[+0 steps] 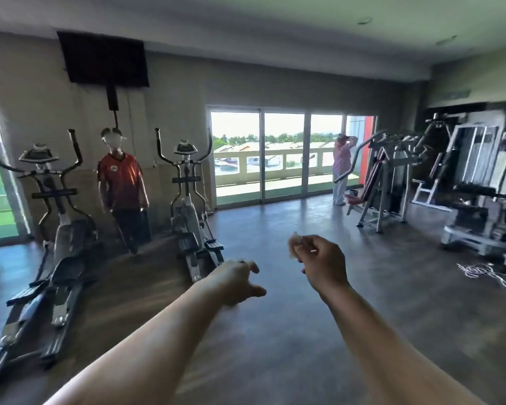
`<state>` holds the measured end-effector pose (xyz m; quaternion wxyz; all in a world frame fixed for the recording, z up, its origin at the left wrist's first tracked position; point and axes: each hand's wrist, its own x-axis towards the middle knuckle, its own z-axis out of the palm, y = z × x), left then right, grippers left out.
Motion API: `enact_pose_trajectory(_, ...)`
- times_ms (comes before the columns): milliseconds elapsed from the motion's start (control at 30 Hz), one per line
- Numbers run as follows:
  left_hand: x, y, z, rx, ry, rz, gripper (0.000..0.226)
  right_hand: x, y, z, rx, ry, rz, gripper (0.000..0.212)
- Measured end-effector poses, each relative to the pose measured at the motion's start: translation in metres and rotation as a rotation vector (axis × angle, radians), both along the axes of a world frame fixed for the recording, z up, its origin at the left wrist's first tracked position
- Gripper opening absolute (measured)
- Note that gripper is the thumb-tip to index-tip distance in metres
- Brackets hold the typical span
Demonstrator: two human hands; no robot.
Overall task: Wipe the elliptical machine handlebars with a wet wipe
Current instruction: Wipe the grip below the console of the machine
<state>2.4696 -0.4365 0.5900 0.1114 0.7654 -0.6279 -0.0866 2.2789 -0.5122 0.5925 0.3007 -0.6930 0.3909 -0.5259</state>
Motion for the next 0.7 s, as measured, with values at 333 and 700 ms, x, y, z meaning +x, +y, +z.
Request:
enact_pose_trajectory(333, -0.028, -0.268, -0.017, 0.007, 0.018, -0.340, 0.066, -0.036, -0.213, -0.019, 0.105, -0.128, -0.255, 0.029)
enact_pose_trajectory(700, -0.183, -0.542, -0.007, -0.039, -0.007, -0.740, 0.065, -0.193, -0.420, -0.013, 0.064, -0.130, -0.647, 0.010)
